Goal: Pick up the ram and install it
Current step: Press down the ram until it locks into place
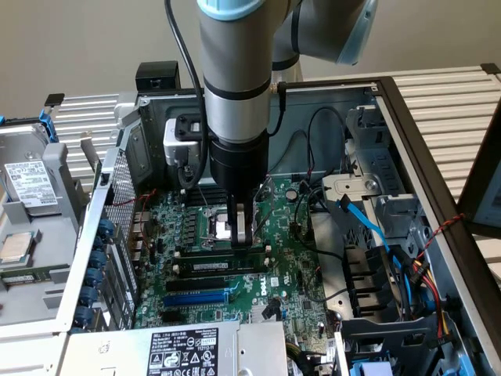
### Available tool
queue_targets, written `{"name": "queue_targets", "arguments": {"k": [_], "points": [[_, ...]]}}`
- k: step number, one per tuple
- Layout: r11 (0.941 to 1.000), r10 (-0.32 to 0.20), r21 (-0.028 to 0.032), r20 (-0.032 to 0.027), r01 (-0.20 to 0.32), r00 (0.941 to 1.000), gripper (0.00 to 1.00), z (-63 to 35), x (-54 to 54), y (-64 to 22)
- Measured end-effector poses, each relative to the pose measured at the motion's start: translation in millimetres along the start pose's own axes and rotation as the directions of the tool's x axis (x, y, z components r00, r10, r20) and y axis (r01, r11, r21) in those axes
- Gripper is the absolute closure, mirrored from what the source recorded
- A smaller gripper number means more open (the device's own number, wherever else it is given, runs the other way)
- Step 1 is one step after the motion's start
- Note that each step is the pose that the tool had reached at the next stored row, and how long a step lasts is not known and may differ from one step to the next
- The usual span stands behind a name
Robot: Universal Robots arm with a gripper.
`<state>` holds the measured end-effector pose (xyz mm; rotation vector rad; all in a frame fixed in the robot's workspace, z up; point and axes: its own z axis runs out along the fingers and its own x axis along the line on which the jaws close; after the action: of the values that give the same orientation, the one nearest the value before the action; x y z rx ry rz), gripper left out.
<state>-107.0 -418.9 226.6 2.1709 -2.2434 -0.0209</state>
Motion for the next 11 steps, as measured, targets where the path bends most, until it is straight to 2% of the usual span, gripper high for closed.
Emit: {"name": "queue_targets", "arguments": {"k": [2,5,7,11], "points": [[1.0,0.0,0.001,0.0027,0.0,1.0,0.9,-4.7,0.7,0.2],[1.0,0.0,0.0019,0.0017,0.0,1.0,0.9,-13.9,1.9,3.5],[1.0,0.0,0.0022,0.0051,0.0,1.0,0.9,-14.1,2.2,11.8],[1.0,0.0,0.0021,0.0056,0.0,1.0,0.9,-11.8,2.8,29.7]]}}
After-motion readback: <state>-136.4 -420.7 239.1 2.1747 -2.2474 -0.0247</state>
